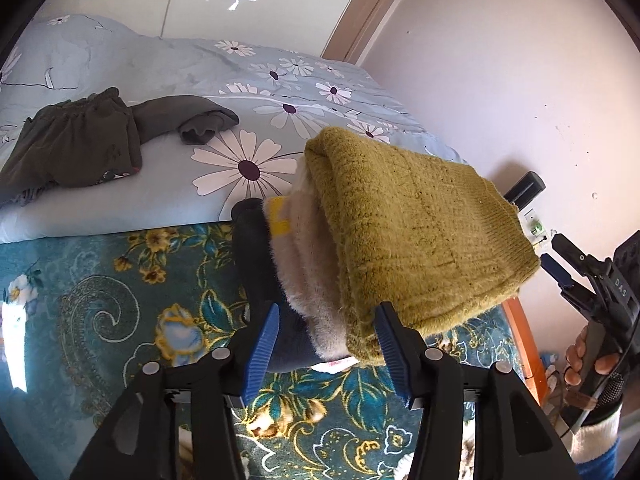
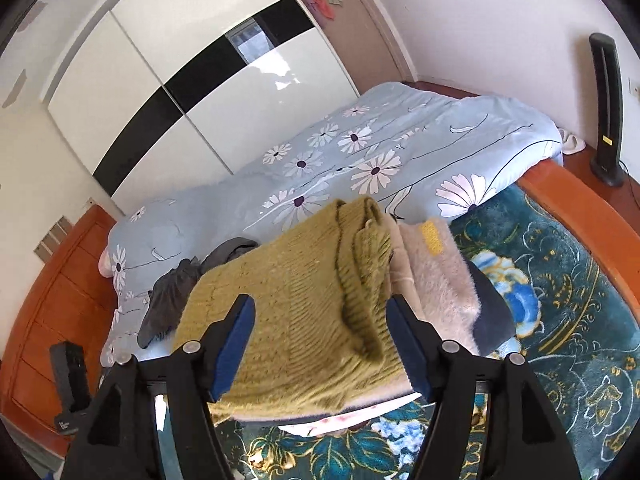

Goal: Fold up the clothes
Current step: 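Lower the sweater onto the stack and open both tools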

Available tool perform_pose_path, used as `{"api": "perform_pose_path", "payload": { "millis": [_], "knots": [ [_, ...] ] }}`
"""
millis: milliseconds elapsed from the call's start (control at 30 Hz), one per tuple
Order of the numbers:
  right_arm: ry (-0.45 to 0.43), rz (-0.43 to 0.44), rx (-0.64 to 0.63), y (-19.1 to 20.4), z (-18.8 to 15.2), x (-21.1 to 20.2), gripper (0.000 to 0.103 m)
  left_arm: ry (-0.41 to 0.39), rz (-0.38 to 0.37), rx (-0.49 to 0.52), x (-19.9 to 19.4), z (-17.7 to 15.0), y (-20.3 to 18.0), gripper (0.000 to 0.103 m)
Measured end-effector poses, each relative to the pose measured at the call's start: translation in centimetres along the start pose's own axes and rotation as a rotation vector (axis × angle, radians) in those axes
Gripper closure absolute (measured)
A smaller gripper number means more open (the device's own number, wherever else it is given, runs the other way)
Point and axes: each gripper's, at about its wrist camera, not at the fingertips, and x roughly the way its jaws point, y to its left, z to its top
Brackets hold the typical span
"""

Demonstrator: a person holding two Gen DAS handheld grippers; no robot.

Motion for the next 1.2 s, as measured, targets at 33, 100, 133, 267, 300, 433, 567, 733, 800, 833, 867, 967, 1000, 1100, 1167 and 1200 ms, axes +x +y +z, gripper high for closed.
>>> {"api": "perform_pose_path", "payload": {
  "millis": [33, 100, 133, 267, 300, 433, 567, 733, 800, 833, 867, 967, 1000, 1100, 1167, 1200],
  "knots": [
    [-0.007, 0.003, -0.006, 0.5, -0.9, -0.3, 0.034, -0.003, 0.008, 0.01, -0.1, -0.4, 0.0, 0.045],
    [-0.008, -0.002, -0.018, 1.2, -2.6, -0.5, 0.034, 0.001, 0.026, 0.03, -0.1, -1.3, -0.1, 0.041],
    [-0.008, -0.005, -0.023, 1.6, -3.5, -0.5, 0.034, 0.008, 0.04, 0.039, 0.0, -1.7, -0.1, 0.039],
    [-0.051, -0.085, -0.122, 3.7, -5.5, -0.5, 0.034, 0.025, 0.072, 0.056, 0.5, -2.7, -0.2, 0.039],
    [-0.043, -0.095, -0.145, 4.1, -5.3, 0.1, 0.034, 0.026, 0.069, 0.049, 0.6, -2.8, -0.2, 0.039],
    [-0.014, -0.133, -0.234, 5.7, -4.3, 2.5, 0.034, 0.03, 0.041, 0.048, 0.4, -2.6, -0.8, 0.038],
    [0.055, -0.167, -0.204, 4.2, -4.0, 5.3, 0.034, 0.03, 0.02, 0.065, -0.2, -2.6, -0.9, 0.034],
    [0.068, -0.177, -0.175, 4.1, -3.9, 5.7, 0.034, 0.067, 0.012, 0.069, 0.2, -3.5, -0.6, 0.023],
    [0.065, -0.178, -0.184, 4.6, -4.1, 5.1, 0.034, 0.07, 0.034, 0.078, 0.4, -4.1, -0.7, 0.022],
    [0.063, -0.181, -0.194, 4.8, -4.4, 4.7, 0.034, 0.062, 0.051, 0.083, 0.4, -4.5, -0.8, 0.022],
    [0.059, -0.188, -0.205, 5.1, -4.8, 4.3, 0.034, 0.054, 0.068, 0.089, 0.5, -4.8, -0.9, 0.022],
    [0.066, -0.199, -0.225, 5.4, -6.4, 3.3, 0.034, 0.031, 0.113, 0.105, 0.6, -5.8, -1.1, 0.019],
    [0.078, -0.205, -0.225, 5.3, -7.0, 3.4, 0.034, 0.029, 0.109, 0.107, 0.6, -6.0, -1.2, 0.018],
    [0.113, -0.22, -0.224, 4.9, -8.8, 3.8, 0.033, 0.032, 0.097, 0.114, 0.7, -6.6, -1.6, 0.013],
    [0.136, -0.23, -0.223, 4.7, -10.0, 4.0, 0.033, 0.044, 0.093, 0.123, 0.8, -7.0, -1.9, 0.004],
    [0.145, -0.234, -0.211, 4.5, -10.6, 4.2, 0.033, 0.044, 0.098, 0.126, 0.8, -7.1, -1.9, 0.002]
  ]
}}
